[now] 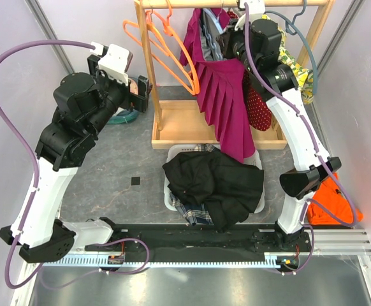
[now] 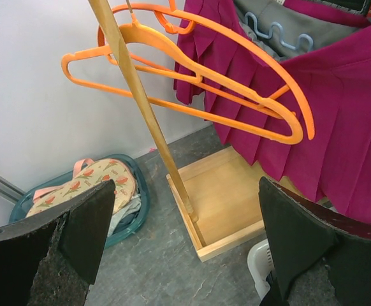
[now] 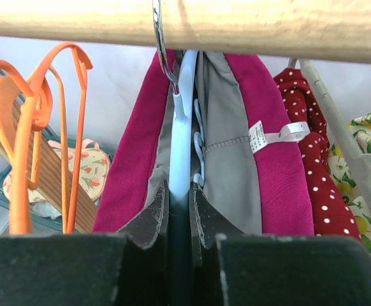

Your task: Remove the skirt from the hanger

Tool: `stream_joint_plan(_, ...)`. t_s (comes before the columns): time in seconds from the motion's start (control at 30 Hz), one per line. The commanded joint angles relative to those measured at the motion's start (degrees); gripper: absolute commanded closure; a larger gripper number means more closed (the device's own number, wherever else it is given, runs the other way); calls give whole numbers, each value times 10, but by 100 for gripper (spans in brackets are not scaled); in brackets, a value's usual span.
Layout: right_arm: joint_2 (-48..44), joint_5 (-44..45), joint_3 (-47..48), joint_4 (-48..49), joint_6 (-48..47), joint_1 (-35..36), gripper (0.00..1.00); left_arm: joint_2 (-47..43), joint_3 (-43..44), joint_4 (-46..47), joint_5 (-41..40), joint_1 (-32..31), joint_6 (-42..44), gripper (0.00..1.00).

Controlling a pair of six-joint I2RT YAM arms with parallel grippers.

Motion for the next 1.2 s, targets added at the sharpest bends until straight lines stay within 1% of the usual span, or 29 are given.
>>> stream_joint_plan(0.0,-85,4,18,130,-1,3,100,-12,-5,12,-5,0,5,0)
stream_joint_plan(0.1,-121,1,-27,130,-10,3,100,-14,-6,11,1,0,3,0)
stream_joint_plan(0.2,-161,-2,-50,119,-21,3,100,-14,-7,10,4,0,0,0)
stream_joint_plan(0.3,-200,-23,-69,77,-14,3,100,-16,-3,5,14,0,-7,0)
stream_joint_plan(0.33,-210,-32,-76,45,-11,2,100,-15,0,2,28,0,-10,0)
stream_joint_plan(0.4,-250,-47,-92,16,1,3,100,-16,14,-7,51,0,-24,1)
stream_joint_plan(0.43,-268,-69,-123,-2,5,3,100,-15,21,-17,79,0,-31,0)
stream_joint_plan(0.47,-302,-88,-135,-15,12,3,100,-14,35,-23,97,0,-43,0)
stream_joint_plan(0.5,-317,-103,-151,-31,15,3,100,-11,45,-29,115,0,-49,0)
stream_joint_plan(0.53,-331,-118,-157,-68,18,3,100,-9,65,-41,157,0,-58,1)
stream_joint_plan(0.57,-359,-133,-165,-85,22,3,100,-3,75,-47,177,0,-61,0)
stream_joint_plan(0.6,-375,-157,-186,-109,27,3,100,0,85,-51,214,1,-64,0)
stream_joint_plan(0.7,-440,-175,-226,-136,41,2,100,13,118,-59,249,1,-80,0)
stream_joint_plan(0.8,-483,-203,-238,-153,58,2,100,33,134,-57,299,4,-91,0)
stream_joint_plan(0.83,-489,-225,-236,-159,65,3,100,38,136,-56,332,4,-92,0)
stream_joint_plan(0.87,-494,-235,-233,-165,68,3,100,44,136,-49,356,6,-92,1)
stream_joint_plan(0.9,-495,-248,-223,-180,68,3,100,49,138,-49,387,11,-92,7)
stream_joint_plan(0.93,-496,-261,-220,-187,69,3,100,65,142,-49,476,14,-81,23)
stream_joint_plan(0.97,-498,-268,-220,-190,70,2,100,73,145,-49,517,16,-82,27)
stream_joint_plan(1.0,-500,-273,-228,-192,71,3,100,83,149,-48,553,16,-87,29)
stream_joint_plan(1.03,-504,-276,-232,-193,72,3,100,102,160,-42,609,16,-110,30)
stream_joint_plan(1.1,-508,-281,-250,-192,72,3,100,123,175,-30,634,16,-126,30)
stream_joint_plan(1.17,-512,-284,-261,-190,72,3,100,145,199,-27,636,16,-133,29)
